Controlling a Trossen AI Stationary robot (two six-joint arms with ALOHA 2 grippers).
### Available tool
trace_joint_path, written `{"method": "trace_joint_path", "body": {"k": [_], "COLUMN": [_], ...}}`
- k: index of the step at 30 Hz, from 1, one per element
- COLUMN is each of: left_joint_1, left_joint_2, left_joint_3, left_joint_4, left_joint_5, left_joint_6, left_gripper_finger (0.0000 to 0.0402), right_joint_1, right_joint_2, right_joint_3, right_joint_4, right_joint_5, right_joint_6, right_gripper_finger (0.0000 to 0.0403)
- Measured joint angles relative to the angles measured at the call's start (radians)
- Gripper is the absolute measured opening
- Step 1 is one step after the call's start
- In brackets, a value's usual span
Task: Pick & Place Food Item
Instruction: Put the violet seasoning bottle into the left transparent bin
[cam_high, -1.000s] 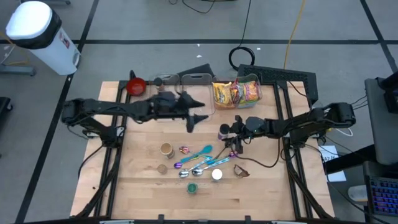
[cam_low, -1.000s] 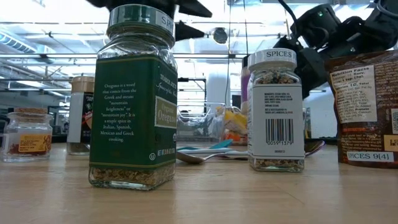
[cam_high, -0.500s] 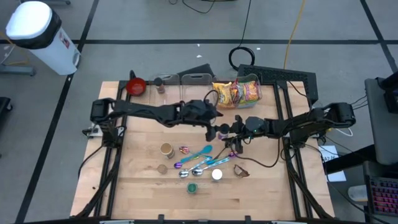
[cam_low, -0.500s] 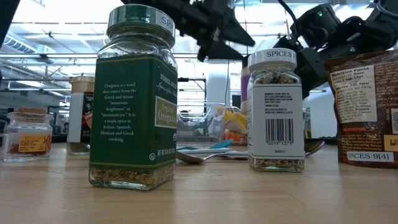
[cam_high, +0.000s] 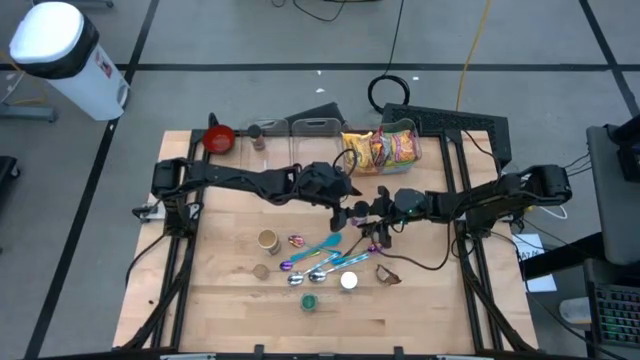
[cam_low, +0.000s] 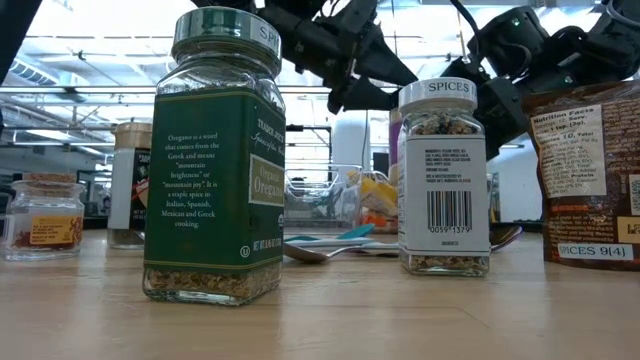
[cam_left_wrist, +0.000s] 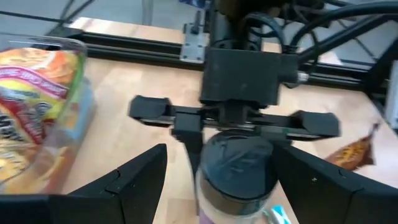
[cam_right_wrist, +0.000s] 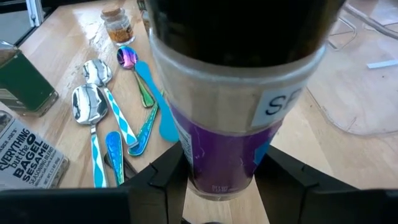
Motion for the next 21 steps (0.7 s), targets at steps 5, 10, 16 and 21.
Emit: {"method": "trace_joint_path", "body": {"k": [5,10,16,21], "left_joint_1": [0.000,0.000,0.000,0.000], "left_joint_2": [0.002,0.002,0.002,0.002], "left_joint_3": [-0.001,-0.001,-0.001,-0.001], "left_joint_4": [-0.011,-0.010,-0.005,-0.004], "left_joint_5": [0.088,0.095,0.073,0.062], "left_joint_6": [0.009,0.008,-0.012,-0.013], "left_gripper_finger": [0.0299,0.0299,0.0299,0.0299], "right_joint_1": [0.000,0.000,-0.001,-0.001], "right_joint_2": [-0.001,-0.001,0.000,0.000], "right_joint_3": [0.001,0.001,0.001,0.001], "right_joint_4": [0.005,0.007,0.019,0.020], "right_joint_5": [0.000,0.001,0.005,0.005], "right_joint_6": [0.004,0.002,0.004,0.008], "right_gripper_finger": [0.0145,0.0147,0.0145,0.0145]}}
